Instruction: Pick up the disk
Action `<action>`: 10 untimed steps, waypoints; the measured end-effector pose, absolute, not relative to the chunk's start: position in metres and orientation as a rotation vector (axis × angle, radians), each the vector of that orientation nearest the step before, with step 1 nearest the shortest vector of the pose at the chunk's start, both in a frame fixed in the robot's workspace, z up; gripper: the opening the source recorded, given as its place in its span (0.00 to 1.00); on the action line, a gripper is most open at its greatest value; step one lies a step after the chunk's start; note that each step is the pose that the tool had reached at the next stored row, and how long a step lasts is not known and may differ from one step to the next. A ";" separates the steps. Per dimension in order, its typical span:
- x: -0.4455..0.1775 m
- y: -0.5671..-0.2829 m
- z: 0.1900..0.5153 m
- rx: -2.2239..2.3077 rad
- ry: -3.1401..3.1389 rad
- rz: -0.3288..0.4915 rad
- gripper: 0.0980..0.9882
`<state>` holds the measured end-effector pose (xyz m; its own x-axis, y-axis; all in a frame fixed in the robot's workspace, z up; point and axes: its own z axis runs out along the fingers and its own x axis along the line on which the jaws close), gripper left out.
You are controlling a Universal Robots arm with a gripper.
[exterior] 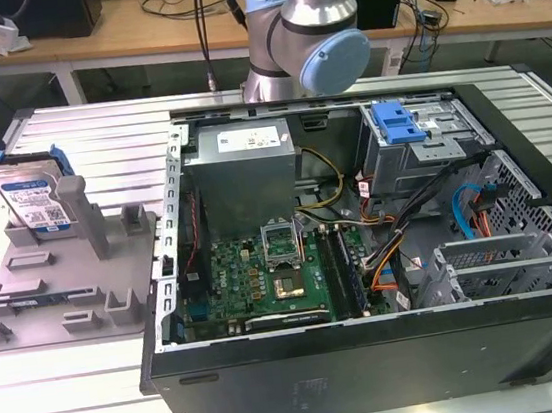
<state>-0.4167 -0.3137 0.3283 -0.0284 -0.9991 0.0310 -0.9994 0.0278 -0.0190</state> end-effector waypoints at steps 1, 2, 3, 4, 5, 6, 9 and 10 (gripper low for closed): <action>-0.417 -0.314 0.326 2.185 -2.244 0.055 0.50; -0.417 -0.314 0.326 2.186 -2.243 0.055 0.50; -0.417 -0.314 0.325 2.188 -2.241 0.055 0.50; -0.417 -0.314 0.324 2.189 -2.240 0.055 0.50; -0.417 -0.314 0.323 2.190 -2.239 0.055 0.50; -0.417 -0.313 0.322 2.192 -2.237 0.055 0.50; -0.417 -0.312 0.318 2.200 -2.229 0.055 0.50; -0.417 -0.312 0.317 2.203 -2.227 0.055 0.50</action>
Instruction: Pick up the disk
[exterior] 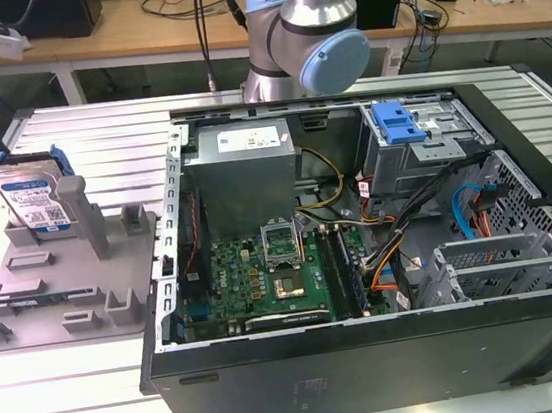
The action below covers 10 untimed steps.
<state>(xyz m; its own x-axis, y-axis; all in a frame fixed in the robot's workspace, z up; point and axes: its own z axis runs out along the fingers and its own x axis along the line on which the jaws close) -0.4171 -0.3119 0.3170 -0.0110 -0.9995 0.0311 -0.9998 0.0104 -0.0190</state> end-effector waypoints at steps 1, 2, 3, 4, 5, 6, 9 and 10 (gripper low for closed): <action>-0.417 -0.312 0.316 2.205 -2.225 0.055 0.50; -0.417 -0.312 0.315 2.207 -2.223 0.055 0.50; -0.417 -0.311 0.315 2.208 -2.222 0.055 0.50; -0.417 -0.311 0.314 2.210 -2.220 0.055 0.50; -0.417 -0.311 0.313 2.212 -2.218 0.055 0.50; -0.417 -0.311 0.313 2.213 -2.216 0.055 0.50; -0.417 -0.310 0.311 2.219 -2.211 0.055 0.50; -0.417 -0.310 0.310 2.222 -2.208 0.055 0.50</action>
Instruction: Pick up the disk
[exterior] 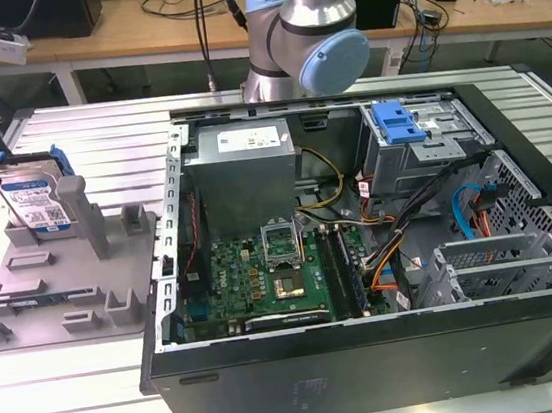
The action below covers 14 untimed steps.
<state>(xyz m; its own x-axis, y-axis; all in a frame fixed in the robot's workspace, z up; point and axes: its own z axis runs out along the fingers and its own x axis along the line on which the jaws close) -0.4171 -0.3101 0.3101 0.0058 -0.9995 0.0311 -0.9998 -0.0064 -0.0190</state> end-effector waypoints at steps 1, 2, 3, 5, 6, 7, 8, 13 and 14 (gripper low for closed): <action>-0.417 -0.310 0.309 2.224 -2.206 0.055 0.50; -0.417 -0.310 0.308 2.226 -2.204 0.055 0.50; -0.417 -0.310 0.307 2.228 -2.202 0.055 0.50; -0.417 -0.310 0.306 2.230 -2.199 0.055 0.50; -0.417 -0.310 0.305 2.231 -2.199 0.054 0.50; -0.417 -0.310 0.305 2.231 -2.198 0.054 0.50; -0.417 -0.310 0.304 2.231 -2.198 0.054 0.50; -0.417 -0.311 0.302 2.231 -2.198 0.054 0.50; -0.417 -0.311 0.302 2.231 -2.198 0.054 0.50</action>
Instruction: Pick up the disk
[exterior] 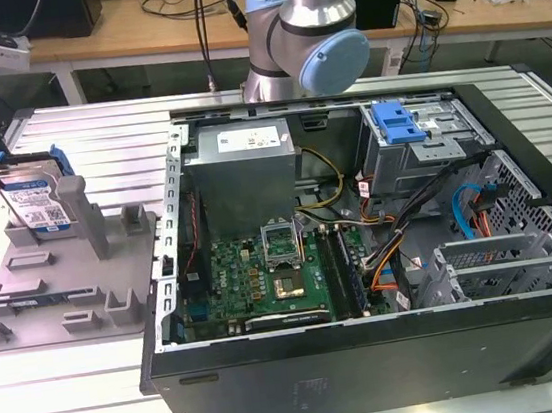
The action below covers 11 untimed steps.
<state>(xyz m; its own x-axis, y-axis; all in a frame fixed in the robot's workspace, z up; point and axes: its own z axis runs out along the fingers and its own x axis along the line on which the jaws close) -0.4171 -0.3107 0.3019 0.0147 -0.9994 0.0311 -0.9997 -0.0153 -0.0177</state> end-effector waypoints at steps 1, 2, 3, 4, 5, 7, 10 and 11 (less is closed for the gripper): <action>-0.417 -0.311 0.302 2.231 -2.198 0.054 0.50; -0.417 -0.311 0.302 2.231 -2.198 0.054 0.50; -0.417 -0.311 0.301 2.231 -2.198 0.054 0.50; -0.417 -0.311 0.301 2.231 -2.198 0.054 0.50; -0.417 -0.311 0.301 2.231 -2.198 0.054 0.50; -0.417 -0.311 0.301 2.231 -2.198 0.054 0.50; -0.417 -0.311 0.301 2.231 -2.198 0.054 0.48; -0.417 -0.311 0.301 2.231 -2.198 0.054 0.40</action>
